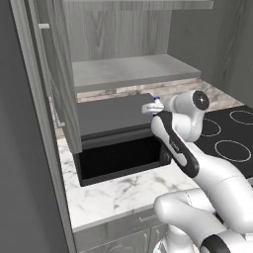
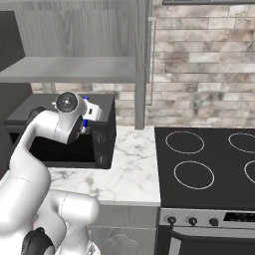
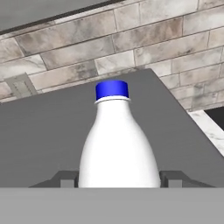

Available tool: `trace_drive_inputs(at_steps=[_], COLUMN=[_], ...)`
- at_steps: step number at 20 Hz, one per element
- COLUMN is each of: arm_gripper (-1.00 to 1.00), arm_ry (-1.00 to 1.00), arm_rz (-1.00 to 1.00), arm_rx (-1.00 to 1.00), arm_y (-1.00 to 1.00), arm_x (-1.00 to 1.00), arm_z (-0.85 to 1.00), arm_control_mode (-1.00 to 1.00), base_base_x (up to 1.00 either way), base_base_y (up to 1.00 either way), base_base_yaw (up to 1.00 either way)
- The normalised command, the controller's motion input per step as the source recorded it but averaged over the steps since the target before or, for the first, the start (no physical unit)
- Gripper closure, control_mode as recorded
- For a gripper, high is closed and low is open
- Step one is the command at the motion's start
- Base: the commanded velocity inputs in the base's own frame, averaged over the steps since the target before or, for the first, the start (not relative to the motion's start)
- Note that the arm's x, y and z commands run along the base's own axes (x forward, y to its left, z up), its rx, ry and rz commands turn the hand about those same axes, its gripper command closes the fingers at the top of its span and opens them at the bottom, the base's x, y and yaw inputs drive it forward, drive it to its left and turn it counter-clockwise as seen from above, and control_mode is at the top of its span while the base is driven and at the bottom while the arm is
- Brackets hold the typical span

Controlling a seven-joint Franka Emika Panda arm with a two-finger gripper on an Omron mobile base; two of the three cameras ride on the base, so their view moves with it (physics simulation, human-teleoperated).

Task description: Pick the bottled water from the counter and place it in the open cabinet.

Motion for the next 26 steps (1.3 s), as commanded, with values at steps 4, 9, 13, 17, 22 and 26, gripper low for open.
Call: trace_drive_inputs(at_steps=[4,9,13,17,22,26], arm_gripper=[1.0,1.0,1.0,1.0,1.0,1.0], arm_ry=[-0.1,-0.2,-0.24,-0.15,-0.12,-0.13], arm_rz=[-0.03,-0.06,-0.03,-0.02,0.0,0.0], arm_rx=[0.0,-0.01,-0.06,-0.02,0.0,0.0], arm_y=[0.06,0.04,0.12,0.12,0.08,0.03], arm_x=[-0.21,-0.08,0.0,0.05,0.01,0.08], arm_z=[0.0,0.02,0.21,0.61,0.64,0.62], arm_control_mode=[-1.0,-1.0,-1.0,-1.0,-1.0,-1.0], base_base_x=[0.0,0.0,0.0,0.0,0.0,0.0], base_base_y=[0.0,0.0,0.0,0.0,0.0,0.0], base_base_yaw=[0.0,0.0,0.0,0.0,0.0,0.0])
